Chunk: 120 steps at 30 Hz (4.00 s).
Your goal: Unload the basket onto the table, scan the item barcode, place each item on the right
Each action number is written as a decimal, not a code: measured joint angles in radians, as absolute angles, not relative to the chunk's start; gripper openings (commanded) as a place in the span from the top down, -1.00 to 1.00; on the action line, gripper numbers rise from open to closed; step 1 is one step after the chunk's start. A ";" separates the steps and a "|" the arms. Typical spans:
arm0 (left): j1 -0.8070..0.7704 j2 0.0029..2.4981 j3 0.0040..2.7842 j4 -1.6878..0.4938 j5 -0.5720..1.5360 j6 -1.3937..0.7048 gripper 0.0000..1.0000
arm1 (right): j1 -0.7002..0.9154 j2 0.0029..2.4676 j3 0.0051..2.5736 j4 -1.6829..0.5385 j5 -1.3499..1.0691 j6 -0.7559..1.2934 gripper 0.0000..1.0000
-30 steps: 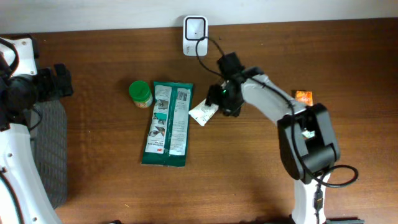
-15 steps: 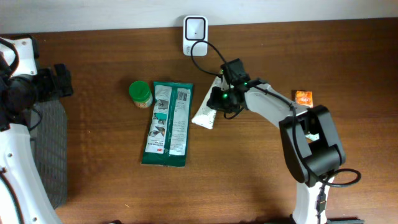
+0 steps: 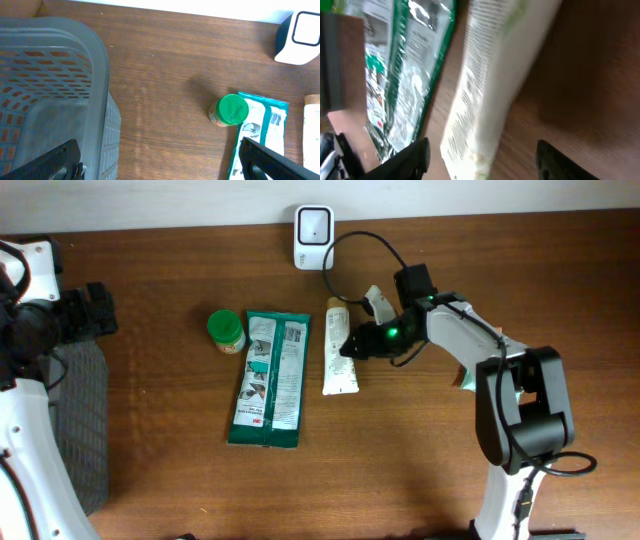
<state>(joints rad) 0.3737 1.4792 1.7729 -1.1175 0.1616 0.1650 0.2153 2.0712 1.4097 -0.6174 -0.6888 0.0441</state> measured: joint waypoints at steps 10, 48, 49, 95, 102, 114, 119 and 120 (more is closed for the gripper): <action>0.374 1.479 1.773 -1.118 0.162 0.165 -0.98 | 0.292 2.210 1.418 -0.410 -0.796 0.251 0.39; 0.374 1.479 1.773 -1.118 0.162 0.165 -0.99 | 0.155 1.617 1.443 -0.600 -1.063 0.268 0.92; 0.374 1.479 1.773 -1.118 0.162 0.165 -0.98 | 0.155 1.617 1.448 -0.629 -1.007 0.282 0.92; 0.374 1.479 1.773 -1.118 0.162 0.165 -0.98 | 0.458 1.881 2.133 -1.111 0.349 -0.047 0.92; 0.374 1.479 1.773 -1.118 0.162 0.165 -0.98 | 0.241 1.905 1.816 -1.352 0.184 0.205 0.92; 0.374 1.479 1.773 -1.119 0.162 0.165 -0.98 | 0.025 1.924 1.356 -0.963 0.175 0.162 -0.03; 0.374 1.479 1.773 -1.118 0.162 0.165 -0.98 | 0.052 1.917 1.729 -1.114 0.018 0.159 -0.03; 0.374 1.479 1.773 -1.118 0.162 0.165 -0.98 | 0.079 1.916 1.748 -1.092 -0.068 0.158 -0.02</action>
